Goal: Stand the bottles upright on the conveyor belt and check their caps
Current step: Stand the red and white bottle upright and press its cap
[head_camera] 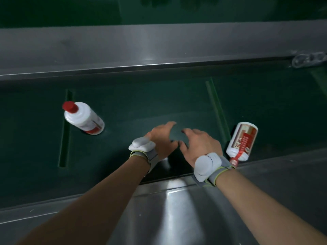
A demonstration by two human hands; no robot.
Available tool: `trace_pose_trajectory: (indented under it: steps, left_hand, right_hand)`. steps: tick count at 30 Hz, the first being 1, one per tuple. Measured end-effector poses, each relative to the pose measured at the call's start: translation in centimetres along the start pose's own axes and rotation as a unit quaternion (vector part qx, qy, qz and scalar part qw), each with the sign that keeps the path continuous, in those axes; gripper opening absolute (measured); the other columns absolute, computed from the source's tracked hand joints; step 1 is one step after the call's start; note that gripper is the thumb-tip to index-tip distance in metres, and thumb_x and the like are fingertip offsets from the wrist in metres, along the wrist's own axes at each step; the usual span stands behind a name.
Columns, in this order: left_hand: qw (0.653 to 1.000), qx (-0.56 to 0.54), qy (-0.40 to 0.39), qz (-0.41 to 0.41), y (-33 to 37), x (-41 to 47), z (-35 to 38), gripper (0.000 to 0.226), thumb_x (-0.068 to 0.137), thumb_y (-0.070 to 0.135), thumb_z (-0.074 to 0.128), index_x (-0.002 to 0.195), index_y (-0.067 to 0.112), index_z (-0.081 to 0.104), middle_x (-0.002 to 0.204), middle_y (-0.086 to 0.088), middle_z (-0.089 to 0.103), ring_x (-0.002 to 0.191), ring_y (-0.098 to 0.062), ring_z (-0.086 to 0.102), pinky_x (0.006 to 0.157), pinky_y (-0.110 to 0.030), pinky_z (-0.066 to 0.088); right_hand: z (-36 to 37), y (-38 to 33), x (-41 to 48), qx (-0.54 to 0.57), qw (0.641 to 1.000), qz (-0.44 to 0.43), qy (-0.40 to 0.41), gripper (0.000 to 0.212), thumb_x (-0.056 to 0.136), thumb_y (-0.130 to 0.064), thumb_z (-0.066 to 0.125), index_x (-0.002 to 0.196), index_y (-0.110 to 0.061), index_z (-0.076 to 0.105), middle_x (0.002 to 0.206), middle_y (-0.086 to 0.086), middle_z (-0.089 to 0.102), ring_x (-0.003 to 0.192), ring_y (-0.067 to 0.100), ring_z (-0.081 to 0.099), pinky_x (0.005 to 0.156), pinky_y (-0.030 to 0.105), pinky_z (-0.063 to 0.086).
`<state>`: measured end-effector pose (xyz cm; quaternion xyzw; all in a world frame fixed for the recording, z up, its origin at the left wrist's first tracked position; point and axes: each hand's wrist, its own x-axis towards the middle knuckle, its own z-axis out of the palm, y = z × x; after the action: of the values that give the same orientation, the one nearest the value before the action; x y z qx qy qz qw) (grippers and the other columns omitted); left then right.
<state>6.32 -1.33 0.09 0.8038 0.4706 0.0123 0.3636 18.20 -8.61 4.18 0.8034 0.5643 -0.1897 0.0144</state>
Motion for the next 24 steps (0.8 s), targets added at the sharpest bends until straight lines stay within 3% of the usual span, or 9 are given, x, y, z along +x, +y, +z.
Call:
trace_pose_trajectory:
  steps: [5, 7, 11, 15, 19, 24]
  left_hand:
    - [0.997, 0.011, -0.074, 0.029, 6.8, 1.2, 5.8, 0.041, 0.088, 0.036, 0.059, 0.127, 0.026, 0.051, 0.121, -0.005, 0.063, 0.112, -0.03, 0.06, 0.09, -0.036, 0.049]
    - [0.994, 0.024, -0.103, 0.024, 10.1, 1.5, 8.9, 0.045, 0.087, 0.038, 0.061, 0.13, 0.027, 0.05, 0.122, -0.005, 0.063, 0.111, -0.031, 0.06, 0.086, -0.035, 0.049]
    - [0.989, 0.033, -0.139, -0.046, 15.0, 3.0, 16.3, 0.047, 0.076, 0.063, 0.056, 0.114, 0.037, 0.048, 0.109, 0.005, 0.065, 0.096, -0.025, 0.065, 0.074, -0.035, 0.051]
    - [0.98, 0.016, -0.124, -0.156, 18.6, 4.2, 22.4, 0.061, 0.074, 0.055, 0.07, 0.121, 0.022, 0.049, 0.113, -0.004, 0.066, 0.1, -0.029, 0.064, 0.076, -0.033, 0.048]
    - [0.96, 0.041, -0.114, -0.253, 19.2, 4.7, 23.7, 0.051, 0.079, 0.056, 0.067, 0.118, 0.024, 0.053, 0.112, -0.004, 0.068, 0.098, -0.027, 0.067, 0.072, -0.029, 0.05]
    - [0.954, 0.06, -0.133, -0.261, 19.2, 4.4, 23.6, 0.031, 0.088, 0.049, 0.058, 0.109, 0.027, 0.062, 0.109, -0.001, 0.07, 0.094, -0.024, 0.067, 0.076, -0.028, 0.051]
  right_hand:
    - [0.4, 8.8, -1.5, 0.016, 1.0, 0.022, -0.009, 0.04, 0.093, -0.041, 0.045, 0.13, -0.025, 0.045, 0.12, 0.002, 0.059, 0.111, 0.027, 0.053, 0.08, 0.036, 0.049]
    - [0.5, 13.2, -1.7, 0.023, 0.999, 0.03, -0.004, 0.038, 0.094, -0.041, 0.045, 0.129, -0.027, 0.046, 0.122, 0.0, 0.059, 0.111, 0.026, 0.055, 0.081, 0.036, 0.048]
    - [0.7, 21.6, -1.6, 0.075, 0.996, 0.032, -0.028, 0.045, 0.092, -0.041, 0.048, 0.135, -0.029, 0.043, 0.131, -0.002, 0.055, 0.116, 0.025, 0.053, 0.088, 0.038, 0.049]
    - [0.7, 29.0, -1.5, 0.071, 0.997, 0.013, -0.029, 0.049, 0.089, -0.039, 0.052, 0.136, -0.034, 0.041, 0.132, -0.004, 0.052, 0.111, 0.026, 0.051, 0.08, 0.036, 0.049]
    - [0.8, 32.5, -0.9, 0.09, 0.993, -0.022, -0.073, 0.055, 0.089, -0.036, 0.054, 0.141, -0.034, 0.035, 0.138, -0.004, 0.045, 0.114, 0.024, 0.048, 0.082, 0.035, 0.049]
    - [1.1, 32.6, -0.1, 0.102, 0.988, -0.058, -0.1, 0.057, 0.09, -0.03, 0.056, 0.142, -0.035, 0.033, 0.148, -0.006, 0.034, 0.121, 0.025, 0.044, 0.09, 0.039, 0.049]
